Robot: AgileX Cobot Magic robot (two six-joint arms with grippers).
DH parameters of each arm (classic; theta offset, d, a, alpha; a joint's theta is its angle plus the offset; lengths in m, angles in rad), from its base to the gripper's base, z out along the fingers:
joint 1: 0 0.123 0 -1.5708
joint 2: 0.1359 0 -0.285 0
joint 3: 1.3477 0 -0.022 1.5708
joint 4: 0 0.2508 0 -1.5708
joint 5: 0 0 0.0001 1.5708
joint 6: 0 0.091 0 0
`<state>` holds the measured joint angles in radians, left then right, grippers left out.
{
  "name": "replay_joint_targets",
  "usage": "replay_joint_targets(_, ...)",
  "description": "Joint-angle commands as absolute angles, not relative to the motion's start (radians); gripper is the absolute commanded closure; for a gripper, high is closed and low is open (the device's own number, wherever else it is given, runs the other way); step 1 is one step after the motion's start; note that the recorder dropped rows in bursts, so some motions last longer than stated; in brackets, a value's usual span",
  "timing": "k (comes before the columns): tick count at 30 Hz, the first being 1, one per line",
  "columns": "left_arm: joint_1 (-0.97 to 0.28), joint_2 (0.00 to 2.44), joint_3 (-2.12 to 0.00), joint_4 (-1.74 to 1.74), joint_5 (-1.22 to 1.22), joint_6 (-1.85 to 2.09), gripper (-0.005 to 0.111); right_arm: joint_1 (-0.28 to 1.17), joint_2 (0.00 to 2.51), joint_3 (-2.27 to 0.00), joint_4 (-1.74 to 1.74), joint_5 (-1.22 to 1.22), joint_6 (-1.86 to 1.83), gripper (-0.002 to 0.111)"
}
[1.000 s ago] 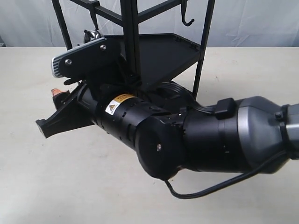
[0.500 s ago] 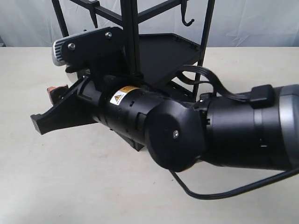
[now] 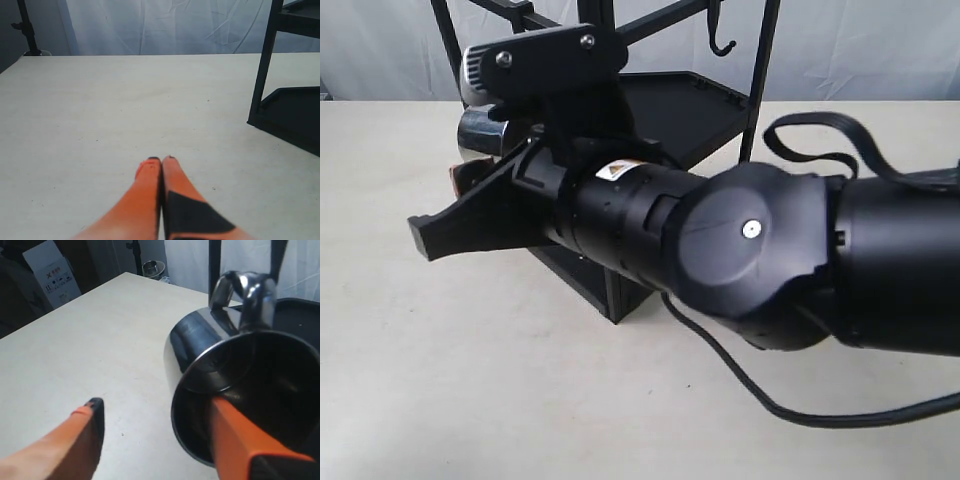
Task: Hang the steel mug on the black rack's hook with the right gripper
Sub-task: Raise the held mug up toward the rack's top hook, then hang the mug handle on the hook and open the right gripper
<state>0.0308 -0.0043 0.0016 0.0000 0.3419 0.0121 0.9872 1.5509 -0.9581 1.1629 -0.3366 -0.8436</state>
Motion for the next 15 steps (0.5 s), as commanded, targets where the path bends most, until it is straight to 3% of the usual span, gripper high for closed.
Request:
replay_joint_targets(1,0.026,0.0,0.0,0.0,0.328,0.007,0.107,0.989,1.496,-0.949,1.346,-0.347,-1.031,0.051)
replay_joint_targets(9,0.026,0.0,0.0,0.0,0.328,0.007,0.107,0.989,1.374,-0.87,1.563,-0.34,-1.222,0.052)
replay_joint_targets(11,0.026,0.0,0.0,0.0,0.328,0.007,0.107,0.989,1.334,-0.841,1.607,-0.318,-1.265,0.058)
replay_joint_targets(15,0.026,0.0,0.0,0.0,0.328,0.007,0.107,0.989,1.242,-0.784,1.678,-0.213,-1.282,0.086)
